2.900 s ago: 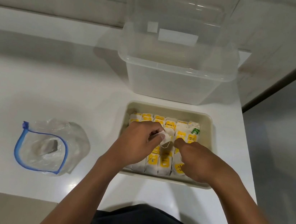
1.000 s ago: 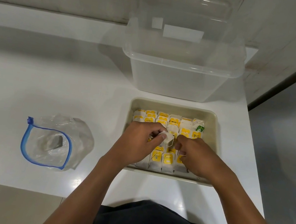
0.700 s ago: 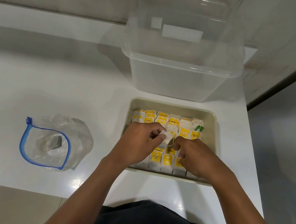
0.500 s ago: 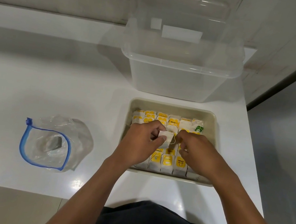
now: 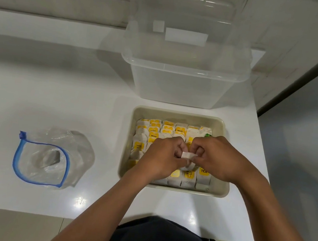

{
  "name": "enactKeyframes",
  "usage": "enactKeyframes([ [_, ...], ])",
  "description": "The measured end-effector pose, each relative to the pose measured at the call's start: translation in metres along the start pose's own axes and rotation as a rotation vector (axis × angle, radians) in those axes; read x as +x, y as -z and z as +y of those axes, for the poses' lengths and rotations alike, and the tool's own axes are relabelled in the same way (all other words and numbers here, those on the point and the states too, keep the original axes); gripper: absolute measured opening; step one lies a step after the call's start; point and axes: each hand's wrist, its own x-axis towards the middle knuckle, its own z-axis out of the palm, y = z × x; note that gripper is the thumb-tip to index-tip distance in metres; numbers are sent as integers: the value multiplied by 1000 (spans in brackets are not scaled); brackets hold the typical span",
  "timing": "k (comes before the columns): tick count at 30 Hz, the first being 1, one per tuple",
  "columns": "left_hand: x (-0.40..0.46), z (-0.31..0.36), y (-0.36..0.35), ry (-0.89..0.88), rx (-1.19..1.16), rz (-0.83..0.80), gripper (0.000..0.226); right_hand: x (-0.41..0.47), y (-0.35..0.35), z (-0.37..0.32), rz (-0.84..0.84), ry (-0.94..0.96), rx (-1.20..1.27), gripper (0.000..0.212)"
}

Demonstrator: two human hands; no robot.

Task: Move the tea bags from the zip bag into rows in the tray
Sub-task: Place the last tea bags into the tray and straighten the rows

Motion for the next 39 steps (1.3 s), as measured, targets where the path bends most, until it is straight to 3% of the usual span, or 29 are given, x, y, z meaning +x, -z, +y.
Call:
enactKeyframes([
  [3,-2,2,2,13,-14,-13,30,-5,4,2,-64,-42,-100,12],
  [7,-1,-1,9,-16,151,-70,22,-9,6,0,-140,-108,-233,17],
  [12,2,3,-1,-94,273,-247,31,-9,9,-6,-202,-183,-282,29],
  [17,8,12,-17,-127,299,-172,23,-12,11,-9,-226,-258,-301,14],
  [18,9,14,-18,-124,279,-132,19,-13,11,-10,-218,-260,-289,7],
  [23,12,16,-17,0,66,-33,9,-16,10,-13,-174,-278,-210,26],
  [25,12,14,-16,16,-18,-73,7,-16,7,-14,-168,-287,-199,24],
  [28,10,14,-15,58,-156,-159,25,-16,6,-15,-172,-292,-193,20],
  [33,11,19,-9,154,-333,-322,6,-21,18,-11,-250,-276,-111,17],
  [36,15,16,-10,127,-229,-281,13,-24,23,-9,-268,-291,-19,28],
  [39,18,16,-13,50,49,-290,10,-24,25,-7,-211,-294,6,28],
])
